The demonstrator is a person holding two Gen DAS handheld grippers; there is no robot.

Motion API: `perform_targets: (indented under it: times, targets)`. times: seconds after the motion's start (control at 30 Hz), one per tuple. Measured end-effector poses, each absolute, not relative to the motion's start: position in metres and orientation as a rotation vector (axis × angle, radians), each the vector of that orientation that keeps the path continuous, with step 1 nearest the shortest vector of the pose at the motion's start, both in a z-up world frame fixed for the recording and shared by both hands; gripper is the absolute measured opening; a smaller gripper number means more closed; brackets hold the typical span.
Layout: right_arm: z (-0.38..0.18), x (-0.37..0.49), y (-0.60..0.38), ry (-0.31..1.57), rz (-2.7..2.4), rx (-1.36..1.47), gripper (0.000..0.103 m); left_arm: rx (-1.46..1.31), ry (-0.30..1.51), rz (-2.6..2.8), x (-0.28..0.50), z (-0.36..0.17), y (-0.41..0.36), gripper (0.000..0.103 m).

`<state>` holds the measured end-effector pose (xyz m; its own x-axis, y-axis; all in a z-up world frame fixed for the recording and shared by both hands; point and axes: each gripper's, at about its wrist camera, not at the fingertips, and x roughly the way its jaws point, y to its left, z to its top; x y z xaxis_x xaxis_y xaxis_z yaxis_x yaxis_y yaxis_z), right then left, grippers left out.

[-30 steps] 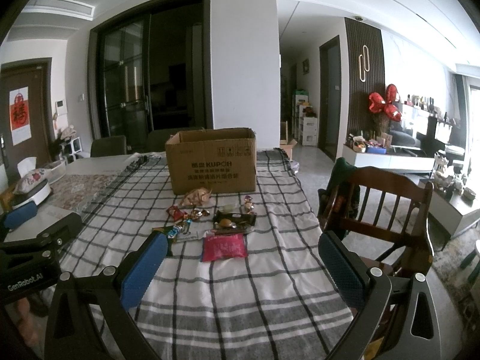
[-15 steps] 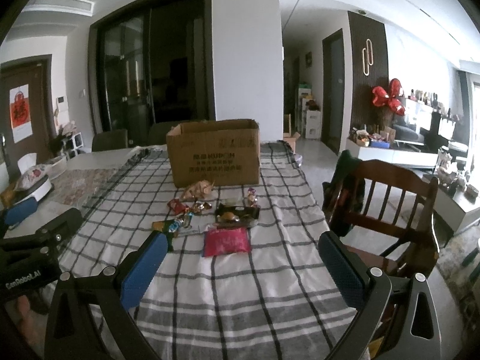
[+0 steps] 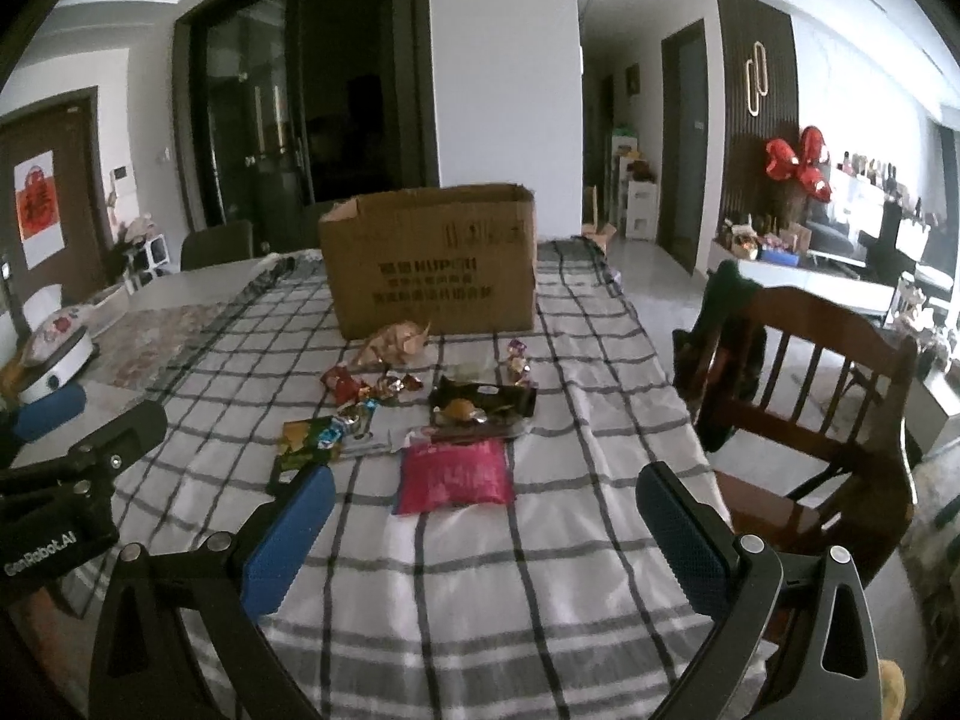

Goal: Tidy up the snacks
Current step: 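Grasp the green cracker bag with left gripper while right gripper grasps the pink bag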

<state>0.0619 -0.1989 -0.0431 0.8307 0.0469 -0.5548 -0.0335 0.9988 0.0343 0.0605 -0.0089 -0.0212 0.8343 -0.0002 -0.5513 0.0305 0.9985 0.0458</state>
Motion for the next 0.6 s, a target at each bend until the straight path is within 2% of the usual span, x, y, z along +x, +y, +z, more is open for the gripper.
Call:
perform_targets:
  times: [0.6]
  targets:
    - [-0.095, 0.142, -0.192, 0.787, 0.084, 0.078, 0.087, -0.016, 0.781, -0.034, 0.135, -0.085, -0.015, 0.064]
